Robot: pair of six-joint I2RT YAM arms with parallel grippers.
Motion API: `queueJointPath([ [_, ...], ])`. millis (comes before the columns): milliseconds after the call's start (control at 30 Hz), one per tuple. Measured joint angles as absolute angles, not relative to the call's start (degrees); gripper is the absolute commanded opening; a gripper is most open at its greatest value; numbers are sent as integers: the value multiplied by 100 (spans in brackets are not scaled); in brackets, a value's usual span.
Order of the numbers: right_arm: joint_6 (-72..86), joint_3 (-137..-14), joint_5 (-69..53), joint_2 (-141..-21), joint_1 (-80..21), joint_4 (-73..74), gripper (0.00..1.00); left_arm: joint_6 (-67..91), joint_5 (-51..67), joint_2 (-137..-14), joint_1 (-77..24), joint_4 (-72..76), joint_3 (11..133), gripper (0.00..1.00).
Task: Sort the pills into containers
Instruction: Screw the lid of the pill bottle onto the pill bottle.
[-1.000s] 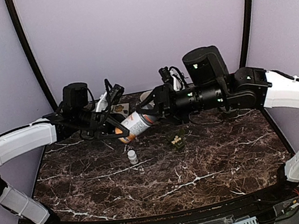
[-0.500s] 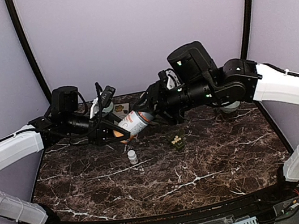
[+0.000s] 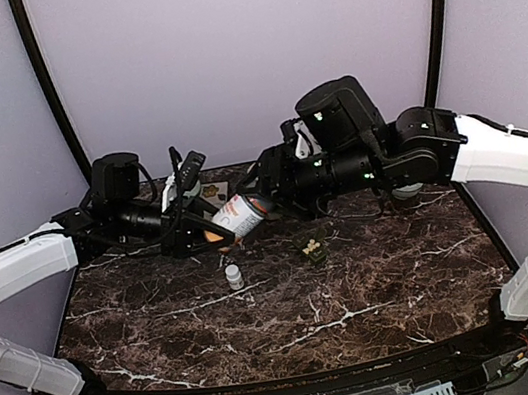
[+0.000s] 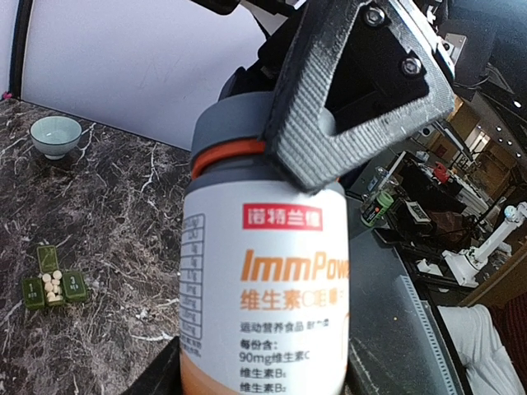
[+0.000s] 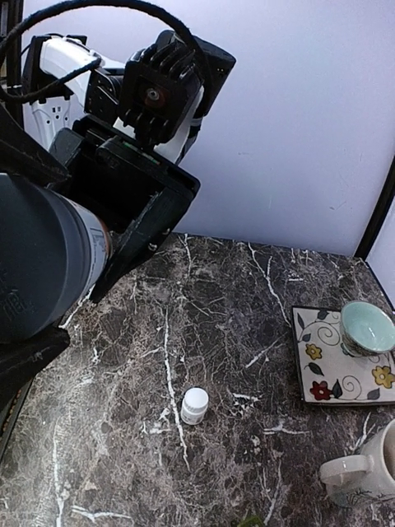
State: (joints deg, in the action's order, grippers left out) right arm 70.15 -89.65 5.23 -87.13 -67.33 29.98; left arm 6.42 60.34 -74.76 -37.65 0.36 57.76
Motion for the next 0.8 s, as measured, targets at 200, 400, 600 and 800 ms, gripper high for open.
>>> queueJointPath([
  [200,6775,-8646,410,-8764,-7087,2665,67,648,5806,-7478,-3944,495,5787,0],
  [400,6506,-8493,478,-8652,-7102,2484,69,666,5828,-7491,-3940,681,5767,0],
  [600,6208,-8381,650,-8495,-7153,2473,71,687,5804,-7494,-3927,878,5767,0],
  [800,5876,-8167,923,-8263,-7249,2753,71,733,5776,-7496,-3839,1100,5769,0],
])
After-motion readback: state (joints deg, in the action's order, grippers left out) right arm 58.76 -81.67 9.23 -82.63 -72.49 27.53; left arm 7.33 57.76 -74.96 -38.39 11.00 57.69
